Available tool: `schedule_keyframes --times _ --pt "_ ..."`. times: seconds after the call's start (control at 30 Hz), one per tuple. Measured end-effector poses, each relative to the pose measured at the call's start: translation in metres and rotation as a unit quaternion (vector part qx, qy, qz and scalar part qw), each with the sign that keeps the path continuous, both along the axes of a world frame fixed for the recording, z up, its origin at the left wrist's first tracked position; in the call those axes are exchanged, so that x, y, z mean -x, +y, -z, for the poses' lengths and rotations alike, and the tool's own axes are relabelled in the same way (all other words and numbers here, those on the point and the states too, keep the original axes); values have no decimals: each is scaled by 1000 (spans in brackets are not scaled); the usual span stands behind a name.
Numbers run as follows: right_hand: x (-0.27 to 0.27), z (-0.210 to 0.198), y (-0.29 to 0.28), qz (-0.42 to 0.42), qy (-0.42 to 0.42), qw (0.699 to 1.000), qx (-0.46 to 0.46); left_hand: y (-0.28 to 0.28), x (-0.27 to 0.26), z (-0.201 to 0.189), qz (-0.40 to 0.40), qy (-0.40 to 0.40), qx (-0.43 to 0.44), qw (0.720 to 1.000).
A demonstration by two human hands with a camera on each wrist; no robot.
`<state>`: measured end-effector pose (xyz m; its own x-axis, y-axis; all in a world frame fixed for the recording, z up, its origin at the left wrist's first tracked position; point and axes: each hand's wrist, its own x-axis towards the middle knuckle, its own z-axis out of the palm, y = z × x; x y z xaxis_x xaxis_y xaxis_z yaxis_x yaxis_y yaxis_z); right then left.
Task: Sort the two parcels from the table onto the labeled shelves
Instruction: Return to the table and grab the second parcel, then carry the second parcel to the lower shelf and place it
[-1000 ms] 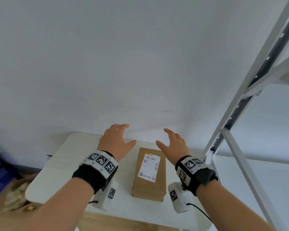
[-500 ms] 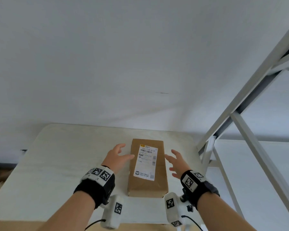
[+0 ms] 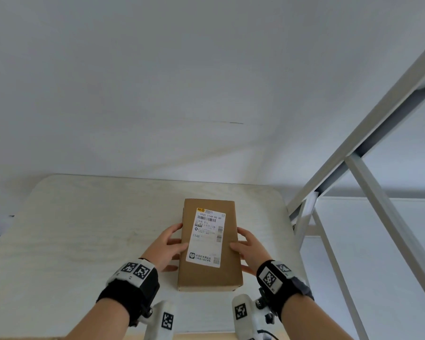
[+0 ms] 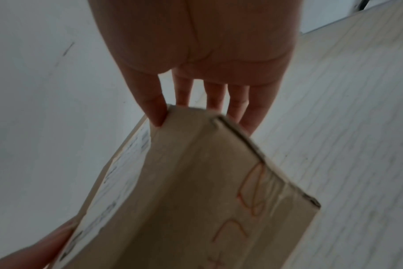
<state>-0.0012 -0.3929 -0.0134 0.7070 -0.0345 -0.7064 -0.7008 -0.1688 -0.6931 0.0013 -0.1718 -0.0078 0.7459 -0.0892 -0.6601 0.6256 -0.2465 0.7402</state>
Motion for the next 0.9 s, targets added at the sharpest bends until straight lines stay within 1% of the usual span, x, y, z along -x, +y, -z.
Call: schedule_keyframes --times 0.17,0.33,0.53,0.67,0.9 --pt "-1 -9 -2 -10 -27 1000 3 -3 2 -13 4 -25 5 1000" --pt "-3 -40 -3 -21 -88 996 -3 -5 3 -47 -15 -86 9 996" --pt "-4 -92 -4 -32 -198 980 -13 -5 16 -105 -38 -181 -7 983" --pt "1 -129 -6 -42 -266 963 4 -8 30 -146 -63 -236 -7 970" --pt "34 -199 -17 -56 -364 930 -22 -14 69 -206 -69 -334 -23 940"
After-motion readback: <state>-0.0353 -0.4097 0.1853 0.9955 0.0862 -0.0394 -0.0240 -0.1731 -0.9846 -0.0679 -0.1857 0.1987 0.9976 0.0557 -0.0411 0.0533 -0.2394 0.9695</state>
